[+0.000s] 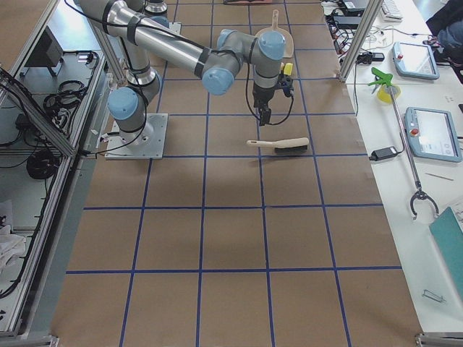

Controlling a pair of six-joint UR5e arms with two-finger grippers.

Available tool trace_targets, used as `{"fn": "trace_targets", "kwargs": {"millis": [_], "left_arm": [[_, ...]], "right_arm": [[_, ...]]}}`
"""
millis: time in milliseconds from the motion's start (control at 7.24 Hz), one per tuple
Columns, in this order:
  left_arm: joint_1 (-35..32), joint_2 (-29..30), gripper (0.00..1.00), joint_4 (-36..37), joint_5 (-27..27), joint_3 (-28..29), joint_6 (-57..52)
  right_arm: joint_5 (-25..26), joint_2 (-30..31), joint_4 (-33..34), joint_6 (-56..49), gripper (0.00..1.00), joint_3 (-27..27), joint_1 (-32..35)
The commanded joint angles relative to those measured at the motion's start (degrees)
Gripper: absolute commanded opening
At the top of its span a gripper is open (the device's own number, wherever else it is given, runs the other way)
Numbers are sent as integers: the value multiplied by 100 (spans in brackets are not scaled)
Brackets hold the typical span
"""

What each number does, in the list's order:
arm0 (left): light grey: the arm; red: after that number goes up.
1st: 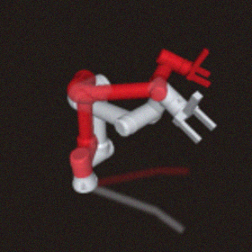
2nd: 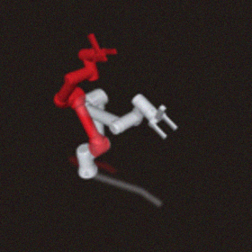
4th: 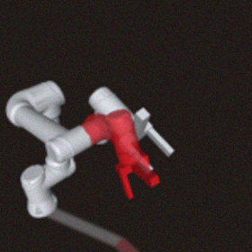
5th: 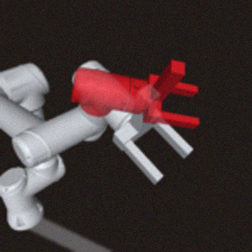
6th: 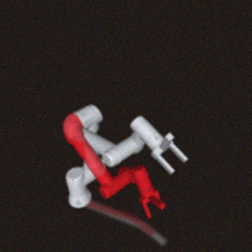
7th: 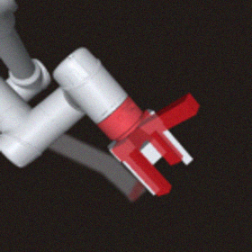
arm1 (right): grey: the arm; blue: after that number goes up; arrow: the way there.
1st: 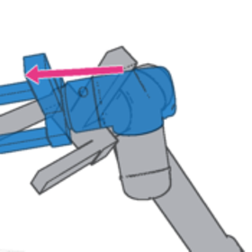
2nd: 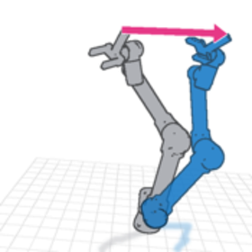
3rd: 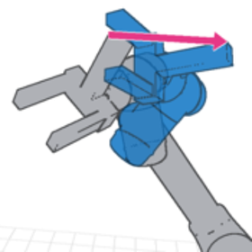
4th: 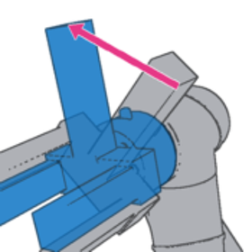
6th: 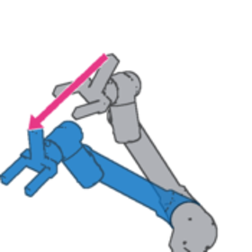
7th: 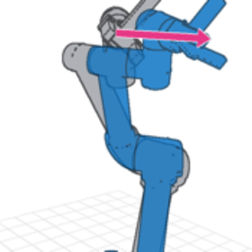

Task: Sweep and dump trash into bin
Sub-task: 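Grasp the white dustpan handle with the left gripper while the right grasps the brush handle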

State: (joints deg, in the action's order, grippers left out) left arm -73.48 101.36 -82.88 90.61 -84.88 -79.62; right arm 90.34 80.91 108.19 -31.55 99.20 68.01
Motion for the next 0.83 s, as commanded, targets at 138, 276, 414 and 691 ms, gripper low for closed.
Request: {"fn": "trace_targets", "kwargs": {"millis": [138,276,414,691], "left_arm": [[-550,445,99,675,689,67,-757],[-701,550,94,947,1060,51,-792],[-694,638,94,1036,1073,68,-957],[-729,875,95,1176,1108,59,-1179]], "right_arm": [[54,-750,1000,140,100,292,-7],[167,-918,1211,114,99,397,-7],[264,-972,1231,114,97,486,-7],[502,-981,1161,158,97,521,-7]]}}
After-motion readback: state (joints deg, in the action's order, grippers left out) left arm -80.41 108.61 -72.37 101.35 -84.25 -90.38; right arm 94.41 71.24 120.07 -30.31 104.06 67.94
